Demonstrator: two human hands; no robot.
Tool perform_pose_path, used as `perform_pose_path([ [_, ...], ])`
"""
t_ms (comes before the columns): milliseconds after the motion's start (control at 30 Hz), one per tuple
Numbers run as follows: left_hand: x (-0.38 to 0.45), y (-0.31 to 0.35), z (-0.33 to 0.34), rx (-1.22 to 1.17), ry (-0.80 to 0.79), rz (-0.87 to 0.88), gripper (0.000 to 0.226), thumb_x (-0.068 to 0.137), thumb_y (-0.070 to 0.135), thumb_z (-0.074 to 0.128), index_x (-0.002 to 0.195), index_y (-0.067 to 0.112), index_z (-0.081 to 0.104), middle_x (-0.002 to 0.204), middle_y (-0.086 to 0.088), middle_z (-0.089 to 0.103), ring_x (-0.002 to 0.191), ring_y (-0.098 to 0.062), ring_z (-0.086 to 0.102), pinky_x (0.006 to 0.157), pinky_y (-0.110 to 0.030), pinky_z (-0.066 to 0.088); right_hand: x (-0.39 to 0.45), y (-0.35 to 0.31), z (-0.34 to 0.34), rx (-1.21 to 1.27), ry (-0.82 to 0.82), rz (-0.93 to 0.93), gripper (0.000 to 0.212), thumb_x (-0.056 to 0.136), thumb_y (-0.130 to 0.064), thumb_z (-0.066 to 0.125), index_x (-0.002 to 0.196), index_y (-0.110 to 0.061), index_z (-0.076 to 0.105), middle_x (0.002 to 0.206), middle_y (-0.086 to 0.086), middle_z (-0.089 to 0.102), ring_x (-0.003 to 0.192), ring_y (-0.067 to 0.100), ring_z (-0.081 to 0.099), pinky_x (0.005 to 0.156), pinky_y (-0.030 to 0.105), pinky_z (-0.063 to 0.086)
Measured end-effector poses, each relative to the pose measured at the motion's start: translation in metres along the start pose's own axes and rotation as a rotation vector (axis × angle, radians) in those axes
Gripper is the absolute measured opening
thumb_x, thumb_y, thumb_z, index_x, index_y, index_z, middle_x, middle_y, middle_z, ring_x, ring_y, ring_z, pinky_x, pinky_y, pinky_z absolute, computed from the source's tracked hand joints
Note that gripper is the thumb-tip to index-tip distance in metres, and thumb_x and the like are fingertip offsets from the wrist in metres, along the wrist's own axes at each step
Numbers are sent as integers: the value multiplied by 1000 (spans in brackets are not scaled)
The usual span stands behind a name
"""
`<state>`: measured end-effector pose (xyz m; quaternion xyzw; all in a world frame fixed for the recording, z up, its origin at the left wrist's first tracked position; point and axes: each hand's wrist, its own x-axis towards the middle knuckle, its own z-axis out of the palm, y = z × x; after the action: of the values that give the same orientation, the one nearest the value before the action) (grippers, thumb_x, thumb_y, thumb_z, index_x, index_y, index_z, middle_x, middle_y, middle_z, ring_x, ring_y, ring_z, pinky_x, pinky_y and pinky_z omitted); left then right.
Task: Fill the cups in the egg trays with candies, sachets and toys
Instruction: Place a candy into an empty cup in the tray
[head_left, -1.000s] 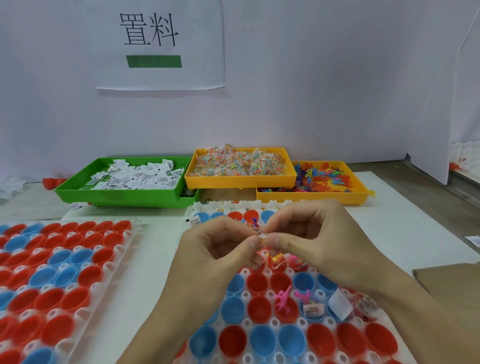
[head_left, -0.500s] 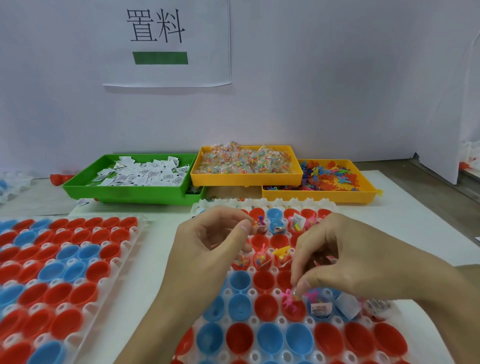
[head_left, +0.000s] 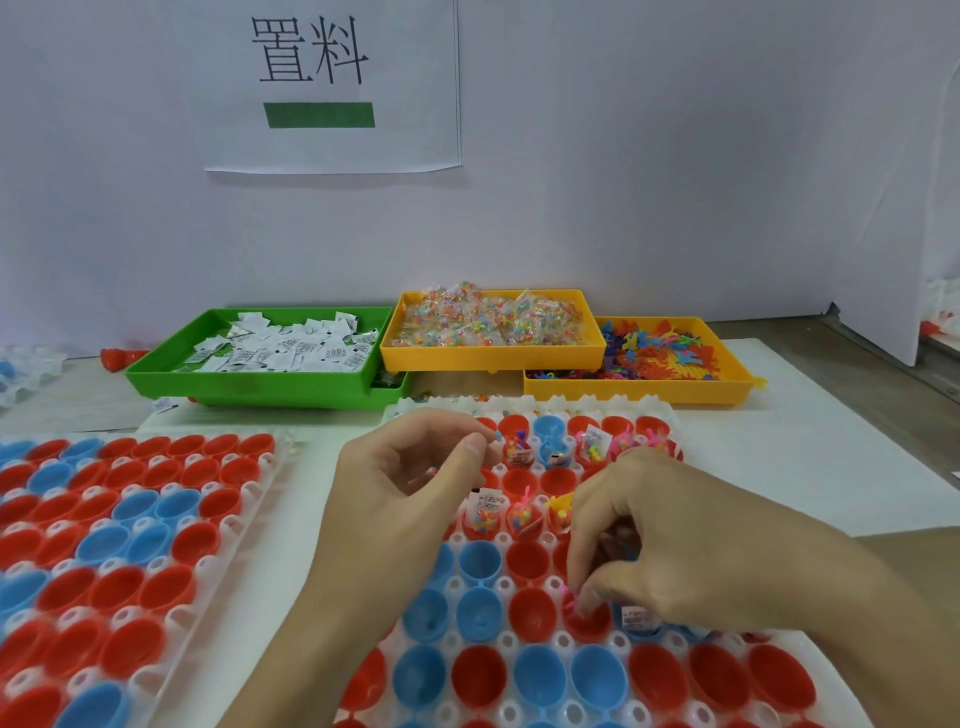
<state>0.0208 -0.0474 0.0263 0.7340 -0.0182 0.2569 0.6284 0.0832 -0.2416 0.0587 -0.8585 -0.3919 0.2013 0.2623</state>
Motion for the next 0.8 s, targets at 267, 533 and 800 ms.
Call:
perform_pose_path([
  [267,8,-3,-14,115,86,18,28,92,-2,60,80,20,74,71,-2,71,62,-4,62,57,-15,49,3,4,1,35,-35,9,21,82,-12,80,70,-29,75,76,-13,72,73,6,70,70,29,60],
  [533,69,-2,-55,654,293,-89,18,87,11,61,83,25,71,74,13,67,64,-7,60,54,-16,45,3,13,-5,169,-5,-69,12,74,-35,86,76,-44,78,86,-16,70,80,3,63,68,17,51],
  [800,177,-38,-82,1104,65,-301,10,90,10,67,94,2,71,92,-17,68,78,-27,59,70,-32,48,7,27,-10,258,171,-108,9,83,-35,78,82,-44,78,85,-18,70,84,5,65,76,17,51],
])
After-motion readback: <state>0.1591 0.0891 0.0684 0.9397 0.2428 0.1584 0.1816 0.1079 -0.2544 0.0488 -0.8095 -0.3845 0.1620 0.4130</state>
